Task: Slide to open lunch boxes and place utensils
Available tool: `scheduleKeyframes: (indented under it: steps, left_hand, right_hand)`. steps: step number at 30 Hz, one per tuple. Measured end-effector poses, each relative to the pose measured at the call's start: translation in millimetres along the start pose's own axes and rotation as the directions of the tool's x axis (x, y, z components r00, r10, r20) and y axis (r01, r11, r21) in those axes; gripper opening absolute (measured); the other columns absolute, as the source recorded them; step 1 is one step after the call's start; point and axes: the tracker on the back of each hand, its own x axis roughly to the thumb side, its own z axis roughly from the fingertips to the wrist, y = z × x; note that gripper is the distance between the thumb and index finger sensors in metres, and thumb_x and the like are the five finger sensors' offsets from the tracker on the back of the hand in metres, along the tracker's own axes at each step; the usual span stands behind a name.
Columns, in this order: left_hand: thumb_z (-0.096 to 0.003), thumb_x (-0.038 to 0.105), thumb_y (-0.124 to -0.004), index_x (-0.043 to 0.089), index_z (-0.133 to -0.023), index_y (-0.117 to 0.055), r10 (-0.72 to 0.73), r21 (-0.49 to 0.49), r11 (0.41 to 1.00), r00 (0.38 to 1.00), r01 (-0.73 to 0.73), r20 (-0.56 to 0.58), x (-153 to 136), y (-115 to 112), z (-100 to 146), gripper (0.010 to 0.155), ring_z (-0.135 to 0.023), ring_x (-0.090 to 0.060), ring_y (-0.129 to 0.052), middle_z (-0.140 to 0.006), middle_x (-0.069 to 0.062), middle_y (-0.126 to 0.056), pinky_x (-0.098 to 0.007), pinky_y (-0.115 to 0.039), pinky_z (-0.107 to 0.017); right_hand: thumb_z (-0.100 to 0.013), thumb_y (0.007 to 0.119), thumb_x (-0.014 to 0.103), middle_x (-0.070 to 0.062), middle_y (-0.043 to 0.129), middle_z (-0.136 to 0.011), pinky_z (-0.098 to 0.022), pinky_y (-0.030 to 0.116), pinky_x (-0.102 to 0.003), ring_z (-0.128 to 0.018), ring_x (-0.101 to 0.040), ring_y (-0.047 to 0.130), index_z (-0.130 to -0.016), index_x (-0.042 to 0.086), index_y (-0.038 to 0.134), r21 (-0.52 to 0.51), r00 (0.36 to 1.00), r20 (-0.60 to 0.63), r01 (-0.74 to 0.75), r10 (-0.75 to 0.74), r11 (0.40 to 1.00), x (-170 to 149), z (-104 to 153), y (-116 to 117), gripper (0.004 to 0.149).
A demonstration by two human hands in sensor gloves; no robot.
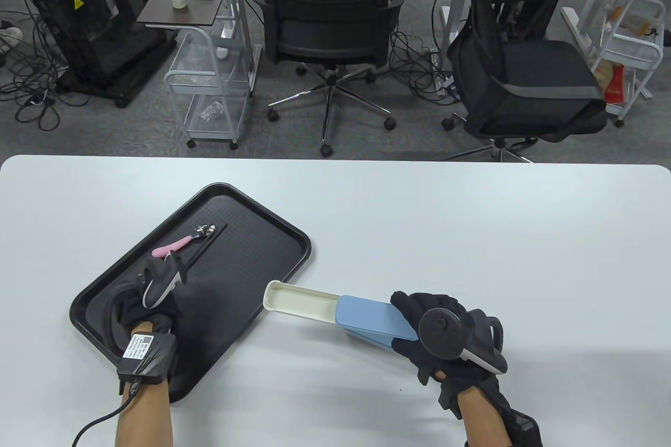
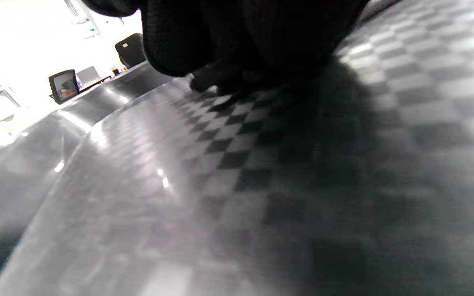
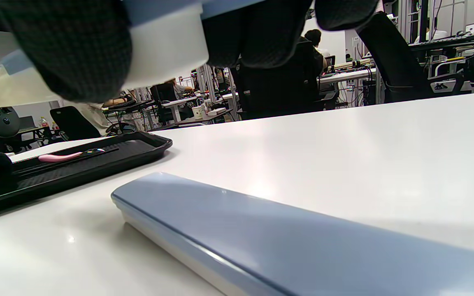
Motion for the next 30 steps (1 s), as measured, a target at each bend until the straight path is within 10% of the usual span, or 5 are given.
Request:
scheduleKeyframes:
  steps: [13,20,30]
  left_hand:
    - [-0.0405,0.035,-0.071,0.03,-0.086,-0.061,0.132,0.123,0.983,0.989,-0.139,0.07,-17.8,18.0,15.6,0.047,-0.09,-0.027,-0.071,-0.085,0.002,-0.075,-0.056,-0.045,-0.072]
    - [-0.0411,0.036,-0.068,0.034,-0.087,-0.06,0.29,0.278,0.874,0.887,-0.399,0.36,-35.4,49.5,74.2,0.047,-0.089,-0.029,-0.072,-0.087,0.002,-0.073,-0.057,-0.047,-0.07]
    - [-0.041,0.036,-0.069,0.042,-0.086,-0.063,0.21,0.324,0.805,0.75,-0.497,0.627,-20.9,35.8,133.4,0.045,-0.084,-0.027,-0.076,-0.09,0.002,-0.07,-0.058,-0.049,-0.07]
  right_hand:
    - [-0.043,0.089,0.05,-0.009,0.057,-0.105,-0.074,0.047,-0.063,-0.097,-0.037,0.064,-0.106,0.035,0.047,0.002,1.0,-0.006,0.006,-0.006,1.0,-3.3,-0.4,0.0,0.077]
    - [-0.043,0.088,0.05,-0.009,0.057,-0.105,-0.074,0.047,-0.064,-0.097,-0.037,0.064,-0.106,0.035,0.047,0.006,1.0,-0.002,0.001,-0.001,1.0,-2.5,-0.6,1.1,0.077]
    - [-0.043,0.089,0.049,-0.009,0.057,-0.105,-0.074,0.047,-0.064,-0.097,-0.037,0.064,-0.106,0.035,0.047,0.022,1.0,-0.009,-0.02,0.02,1.0,-2.6,-2.5,5.5,0.077]
